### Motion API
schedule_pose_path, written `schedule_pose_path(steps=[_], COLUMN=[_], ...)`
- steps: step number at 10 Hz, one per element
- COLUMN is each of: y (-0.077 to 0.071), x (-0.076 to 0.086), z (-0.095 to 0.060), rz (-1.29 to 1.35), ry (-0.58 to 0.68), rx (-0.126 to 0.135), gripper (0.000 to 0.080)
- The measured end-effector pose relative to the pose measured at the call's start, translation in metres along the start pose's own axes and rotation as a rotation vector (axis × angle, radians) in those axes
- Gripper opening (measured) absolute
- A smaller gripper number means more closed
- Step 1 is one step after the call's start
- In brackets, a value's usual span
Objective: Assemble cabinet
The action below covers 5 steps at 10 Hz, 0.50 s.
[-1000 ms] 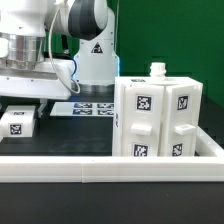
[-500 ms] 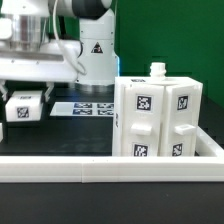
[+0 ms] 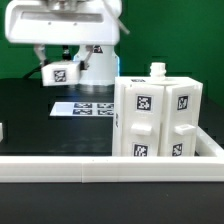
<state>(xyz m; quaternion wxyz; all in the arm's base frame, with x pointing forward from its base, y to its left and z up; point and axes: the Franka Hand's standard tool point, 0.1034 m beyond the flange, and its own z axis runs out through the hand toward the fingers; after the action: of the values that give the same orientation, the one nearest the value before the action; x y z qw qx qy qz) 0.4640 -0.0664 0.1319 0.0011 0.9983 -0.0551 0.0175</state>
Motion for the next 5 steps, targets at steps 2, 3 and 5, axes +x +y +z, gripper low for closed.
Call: schedule_pose_path(steps=[2,3,5], y=[-0.034,-0.033,-0.032], x=[0.021,0.020,0.019], z=[-0.014,-0.012,-0.011], rz=[0.053,0.031,0.032], ry=[-0.005,-0.004,-0.006], rx=[-0.003,-0.003,-0.003], gripper=[0.0563,0.0563,0.0563])
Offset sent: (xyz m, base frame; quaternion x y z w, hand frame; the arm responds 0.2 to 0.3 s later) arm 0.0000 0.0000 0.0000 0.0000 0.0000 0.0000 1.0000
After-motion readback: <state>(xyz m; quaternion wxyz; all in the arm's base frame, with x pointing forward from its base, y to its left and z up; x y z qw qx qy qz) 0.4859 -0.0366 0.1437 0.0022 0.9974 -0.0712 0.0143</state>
